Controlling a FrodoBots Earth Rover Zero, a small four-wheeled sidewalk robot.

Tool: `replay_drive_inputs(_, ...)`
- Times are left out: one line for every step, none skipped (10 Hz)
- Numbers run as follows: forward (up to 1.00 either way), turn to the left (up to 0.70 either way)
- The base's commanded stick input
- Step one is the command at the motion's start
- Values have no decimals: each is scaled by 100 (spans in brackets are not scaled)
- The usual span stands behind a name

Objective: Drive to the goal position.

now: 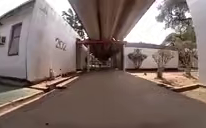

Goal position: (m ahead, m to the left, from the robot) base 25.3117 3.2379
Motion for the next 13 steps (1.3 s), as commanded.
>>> replay_drive_inputs(50, 0)
replay_drive_inputs(50, 0)
replay_drive_inputs(50, 0)
replay_drive_inputs(50, 0)
replay_drive_inputs(50, 0)
replay_drive_inputs(50, 0)
replay_drive_inputs(50, 0)
replay_drive_inputs(50, 0)
replay_drive_inputs(50, 0)
replay_drive_inputs(50, 0)
replay_drive_inputs(50, 0)
replay_drive_inputs(50, 0)
replay_drive_inputs(50, 0)
